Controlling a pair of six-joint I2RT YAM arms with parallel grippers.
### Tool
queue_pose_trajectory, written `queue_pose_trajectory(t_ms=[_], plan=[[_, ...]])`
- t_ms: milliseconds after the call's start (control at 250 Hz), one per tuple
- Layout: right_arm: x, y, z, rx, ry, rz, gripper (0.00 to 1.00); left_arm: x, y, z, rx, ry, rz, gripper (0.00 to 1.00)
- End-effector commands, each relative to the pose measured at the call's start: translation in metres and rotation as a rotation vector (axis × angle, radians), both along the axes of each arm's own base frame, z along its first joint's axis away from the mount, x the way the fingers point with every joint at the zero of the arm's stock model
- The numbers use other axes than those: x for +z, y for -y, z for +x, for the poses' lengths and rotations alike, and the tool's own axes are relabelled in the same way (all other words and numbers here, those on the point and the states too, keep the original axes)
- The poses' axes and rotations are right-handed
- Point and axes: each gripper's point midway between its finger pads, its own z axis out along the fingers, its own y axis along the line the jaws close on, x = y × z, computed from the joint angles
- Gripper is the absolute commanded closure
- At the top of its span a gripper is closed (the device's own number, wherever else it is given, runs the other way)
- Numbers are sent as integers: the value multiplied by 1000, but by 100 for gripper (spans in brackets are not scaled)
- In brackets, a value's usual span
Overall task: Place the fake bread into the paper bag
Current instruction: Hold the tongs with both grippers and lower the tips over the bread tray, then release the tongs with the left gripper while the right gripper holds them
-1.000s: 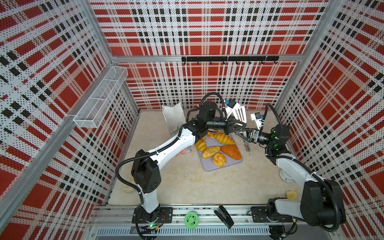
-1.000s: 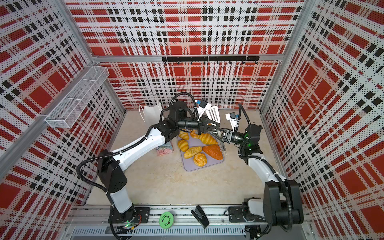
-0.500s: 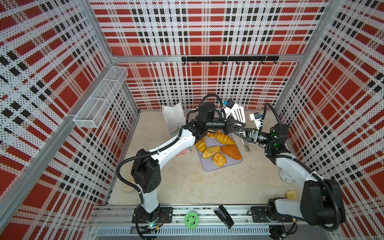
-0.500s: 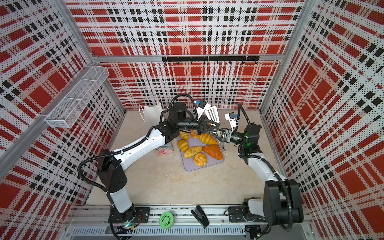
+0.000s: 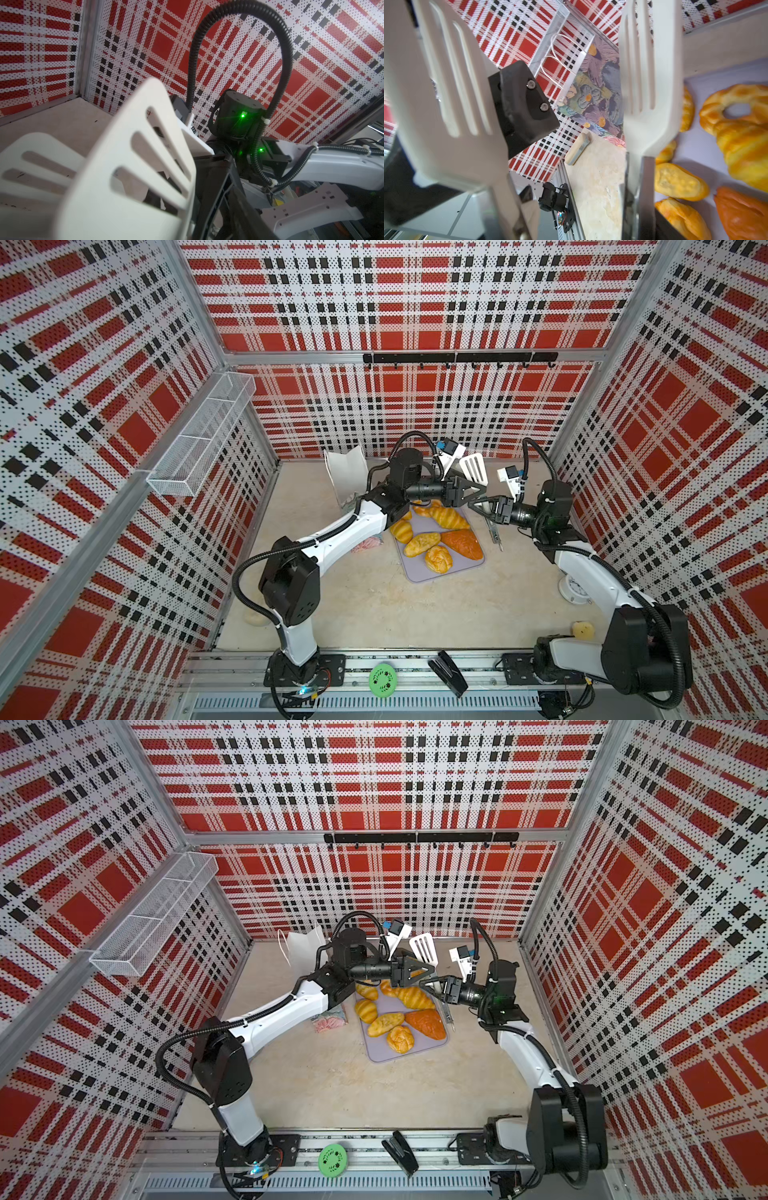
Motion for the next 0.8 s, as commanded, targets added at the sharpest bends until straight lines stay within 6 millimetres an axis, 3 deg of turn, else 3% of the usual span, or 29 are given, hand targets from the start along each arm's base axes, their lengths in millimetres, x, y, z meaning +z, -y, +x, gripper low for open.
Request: queue_pose_trajectory(t_ms=[0, 264, 452, 584, 796], plan=[[-2, 10, -2, -51, 57, -144, 28, 15, -14, 0, 54, 18, -32, 36], [-52, 41, -1, -154, -64, -477, 28, -14, -41, 11, 214, 14, 64, 11], [-84, 66, -12, -188, -127, -771, 29, -38, -59, 13, 308, -8, 181, 8], [-98, 71, -21, -180, -153, -931, 28, -53, -72, 11, 370, -6, 265, 6], [-121, 79, -37, -152, -174, -1190, 28, -68, -83, -11, 445, 59, 422, 3]])
